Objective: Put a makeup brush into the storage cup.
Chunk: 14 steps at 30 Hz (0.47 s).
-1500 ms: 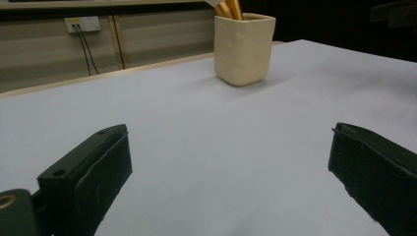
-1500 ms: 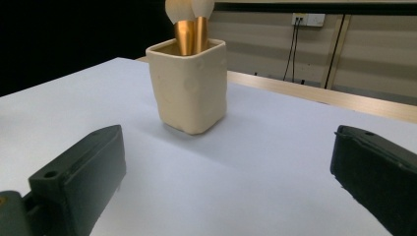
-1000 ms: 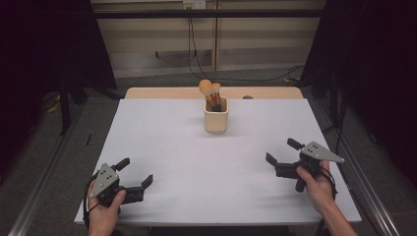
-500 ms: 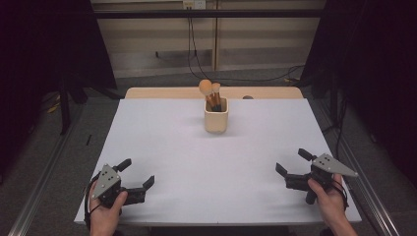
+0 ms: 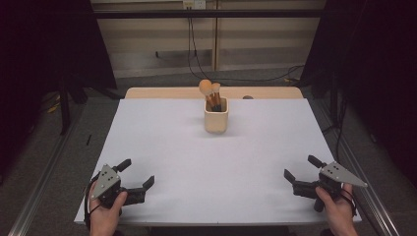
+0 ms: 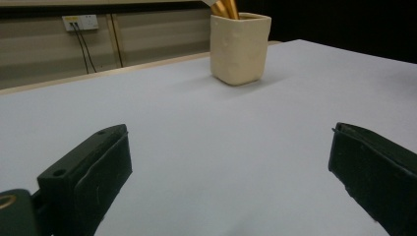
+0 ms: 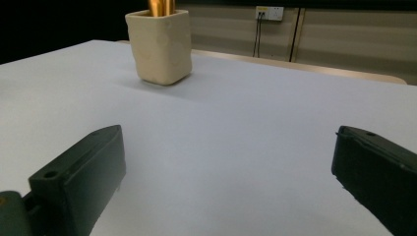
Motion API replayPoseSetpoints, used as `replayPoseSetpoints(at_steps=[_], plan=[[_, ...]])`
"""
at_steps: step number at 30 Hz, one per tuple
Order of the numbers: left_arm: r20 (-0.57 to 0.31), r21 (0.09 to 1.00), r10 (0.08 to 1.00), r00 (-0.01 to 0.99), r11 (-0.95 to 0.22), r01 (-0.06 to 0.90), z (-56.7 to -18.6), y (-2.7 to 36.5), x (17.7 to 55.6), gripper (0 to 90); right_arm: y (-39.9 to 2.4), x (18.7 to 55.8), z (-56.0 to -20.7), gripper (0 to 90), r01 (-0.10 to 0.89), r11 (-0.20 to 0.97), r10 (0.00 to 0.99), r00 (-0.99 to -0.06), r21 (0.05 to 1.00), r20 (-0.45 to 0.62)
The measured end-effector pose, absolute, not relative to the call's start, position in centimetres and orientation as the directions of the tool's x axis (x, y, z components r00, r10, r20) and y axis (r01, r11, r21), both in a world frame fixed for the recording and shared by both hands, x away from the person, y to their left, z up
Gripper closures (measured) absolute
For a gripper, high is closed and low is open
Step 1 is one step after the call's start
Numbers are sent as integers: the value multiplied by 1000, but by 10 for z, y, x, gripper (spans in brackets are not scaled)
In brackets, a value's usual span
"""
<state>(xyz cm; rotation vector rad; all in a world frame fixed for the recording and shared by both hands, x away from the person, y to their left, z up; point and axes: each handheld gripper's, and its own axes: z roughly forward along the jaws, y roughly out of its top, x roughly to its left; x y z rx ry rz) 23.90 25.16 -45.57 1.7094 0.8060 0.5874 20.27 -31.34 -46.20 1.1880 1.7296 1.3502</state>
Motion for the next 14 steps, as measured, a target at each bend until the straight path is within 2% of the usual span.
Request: replayPoseSetpoints(at_steps=[14], plan=[[-18,960,759,650,-168,222,-456,252,242,25,-309,204,-466,0,280,79,907,-419,957,48]])
